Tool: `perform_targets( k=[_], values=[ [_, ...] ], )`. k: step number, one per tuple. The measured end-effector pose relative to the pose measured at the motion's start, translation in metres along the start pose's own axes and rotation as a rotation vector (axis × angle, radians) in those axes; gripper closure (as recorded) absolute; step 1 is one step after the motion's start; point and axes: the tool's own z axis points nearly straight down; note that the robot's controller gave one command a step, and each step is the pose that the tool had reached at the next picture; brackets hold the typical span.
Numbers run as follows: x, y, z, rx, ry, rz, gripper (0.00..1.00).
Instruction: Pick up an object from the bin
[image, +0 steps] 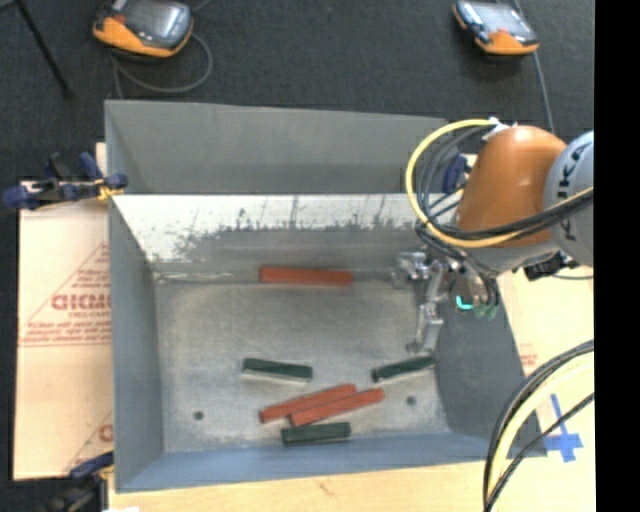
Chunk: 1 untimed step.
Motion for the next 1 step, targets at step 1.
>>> perform_targets(
  k=[1],
  values=[
    [0.0349, -0.0274, 0.0881, 0.001, -0.002, -0.109, 0.0]
  ],
)
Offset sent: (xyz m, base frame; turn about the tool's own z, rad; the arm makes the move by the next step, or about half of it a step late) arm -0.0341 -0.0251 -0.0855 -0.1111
